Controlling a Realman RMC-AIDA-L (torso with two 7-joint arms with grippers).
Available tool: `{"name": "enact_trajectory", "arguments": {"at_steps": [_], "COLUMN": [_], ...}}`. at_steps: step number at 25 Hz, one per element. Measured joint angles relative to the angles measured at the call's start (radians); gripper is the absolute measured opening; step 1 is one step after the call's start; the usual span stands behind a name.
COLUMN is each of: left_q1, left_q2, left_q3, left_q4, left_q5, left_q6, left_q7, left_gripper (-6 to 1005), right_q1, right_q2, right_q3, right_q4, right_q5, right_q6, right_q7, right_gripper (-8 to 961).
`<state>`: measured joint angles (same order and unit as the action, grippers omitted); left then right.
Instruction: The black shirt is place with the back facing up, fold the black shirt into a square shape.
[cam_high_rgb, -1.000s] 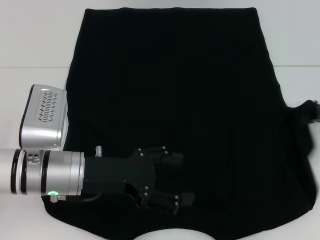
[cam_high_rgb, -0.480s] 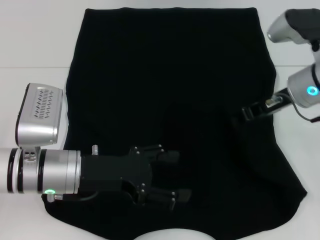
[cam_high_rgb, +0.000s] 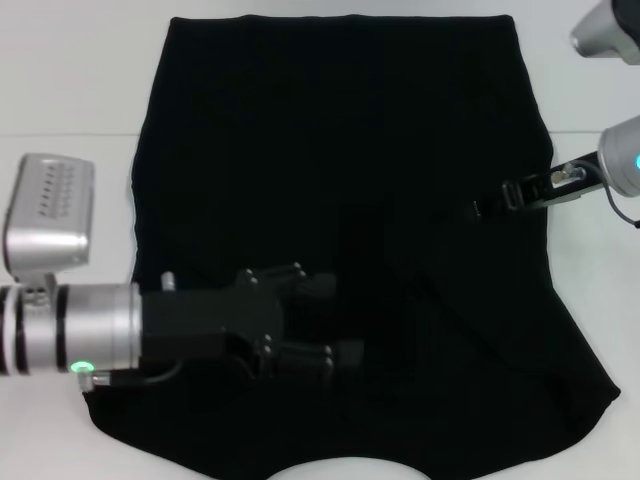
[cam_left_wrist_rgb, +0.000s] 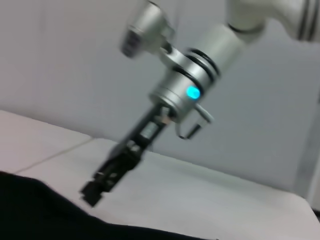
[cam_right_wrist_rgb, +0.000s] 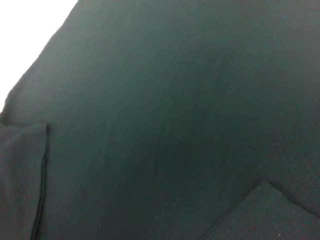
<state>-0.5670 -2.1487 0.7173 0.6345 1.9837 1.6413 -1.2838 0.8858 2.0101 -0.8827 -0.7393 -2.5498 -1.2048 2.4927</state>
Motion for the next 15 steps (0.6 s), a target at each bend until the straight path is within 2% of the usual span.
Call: {"name": "enact_trajectory", "arguments": {"at_steps": [4,7,9,15], "left_q1": [0.008,0.034,0.058,0.136], "left_q2": [0.019,0.048,0.058,0.059], "left_q3": [-0.06,-0.075,-0.093,-0.231], "left_q4": [0.002,0.01,0.029,0.139], "left_q5": [0.01,0.015,0.031,0.15], "left_q6": [0.006,0.015,0.02,0.025], "left_q7": [-0.093,-0.184,-0.213,-0.252], "left_gripper": [877,873,871,863], "right_q1": [-0.055,-0.115,-0.162,-0.242], "right_q2": [-0.001,0.0,0.008,0.045], "right_q3": [0.043,0.073,0.081,0.082], "right_q4": [-0.001,0.006,0.011,0.052], "right_q5": [0.107,0.25,0.363,0.547], "right_q6": [-0.013,-0.042,-0.072,-0.104], "right_q7": [-0.087,-0.212,-0.315,-0.556], "right_gripper": [457,567,648,872]}}
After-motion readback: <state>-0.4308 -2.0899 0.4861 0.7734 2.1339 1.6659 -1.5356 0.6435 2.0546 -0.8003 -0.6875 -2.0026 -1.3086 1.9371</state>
